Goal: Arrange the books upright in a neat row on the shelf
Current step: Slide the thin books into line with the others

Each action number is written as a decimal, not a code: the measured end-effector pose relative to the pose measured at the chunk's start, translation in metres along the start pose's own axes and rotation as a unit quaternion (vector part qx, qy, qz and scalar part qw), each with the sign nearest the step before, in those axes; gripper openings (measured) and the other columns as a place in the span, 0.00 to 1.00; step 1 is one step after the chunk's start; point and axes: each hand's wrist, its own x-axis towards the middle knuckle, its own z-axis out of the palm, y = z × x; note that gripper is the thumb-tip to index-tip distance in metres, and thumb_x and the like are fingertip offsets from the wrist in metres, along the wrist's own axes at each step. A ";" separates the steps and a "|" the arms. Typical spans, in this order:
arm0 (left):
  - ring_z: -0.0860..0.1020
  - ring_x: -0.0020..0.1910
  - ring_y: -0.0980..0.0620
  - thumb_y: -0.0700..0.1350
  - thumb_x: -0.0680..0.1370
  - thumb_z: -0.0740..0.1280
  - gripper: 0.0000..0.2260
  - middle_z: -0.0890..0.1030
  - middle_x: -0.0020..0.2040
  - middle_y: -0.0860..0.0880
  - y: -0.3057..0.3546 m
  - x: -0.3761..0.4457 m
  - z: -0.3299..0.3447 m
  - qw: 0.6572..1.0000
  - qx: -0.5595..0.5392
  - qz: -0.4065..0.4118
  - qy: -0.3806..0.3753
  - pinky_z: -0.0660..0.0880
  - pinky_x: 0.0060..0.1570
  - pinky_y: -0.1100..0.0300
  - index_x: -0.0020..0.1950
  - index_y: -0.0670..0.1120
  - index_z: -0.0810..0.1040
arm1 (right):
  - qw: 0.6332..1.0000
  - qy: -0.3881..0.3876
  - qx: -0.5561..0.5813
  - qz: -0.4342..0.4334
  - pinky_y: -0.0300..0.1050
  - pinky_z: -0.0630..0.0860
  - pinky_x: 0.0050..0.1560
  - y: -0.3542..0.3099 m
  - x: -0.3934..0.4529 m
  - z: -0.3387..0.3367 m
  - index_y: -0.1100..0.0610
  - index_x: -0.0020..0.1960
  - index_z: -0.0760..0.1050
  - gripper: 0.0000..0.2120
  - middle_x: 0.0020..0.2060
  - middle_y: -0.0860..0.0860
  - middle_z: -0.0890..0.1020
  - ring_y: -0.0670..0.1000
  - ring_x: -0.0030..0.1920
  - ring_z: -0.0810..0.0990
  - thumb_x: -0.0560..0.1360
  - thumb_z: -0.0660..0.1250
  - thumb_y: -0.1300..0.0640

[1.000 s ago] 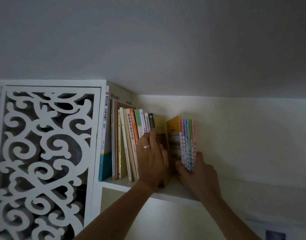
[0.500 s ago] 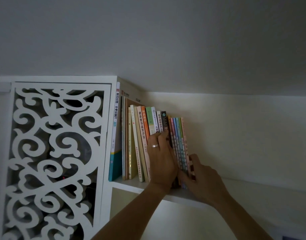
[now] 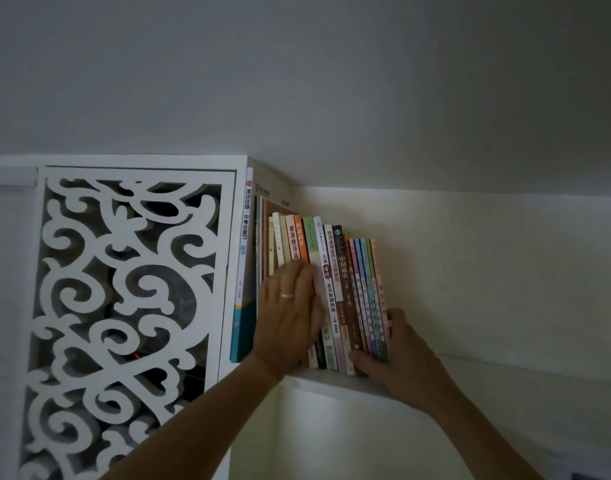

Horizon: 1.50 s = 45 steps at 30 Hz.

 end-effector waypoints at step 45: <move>0.55 0.83 0.52 0.52 0.84 0.52 0.26 0.55 0.84 0.54 -0.005 0.001 -0.008 0.995 -0.081 -0.038 -0.048 0.54 0.78 0.48 0.83 0.49 0.59 | 0.984 0.174 0.005 0.036 0.60 0.80 0.54 -0.034 0.009 0.033 0.48 0.74 0.52 0.61 0.65 0.54 0.70 0.58 0.63 0.73 0.50 0.70 0.22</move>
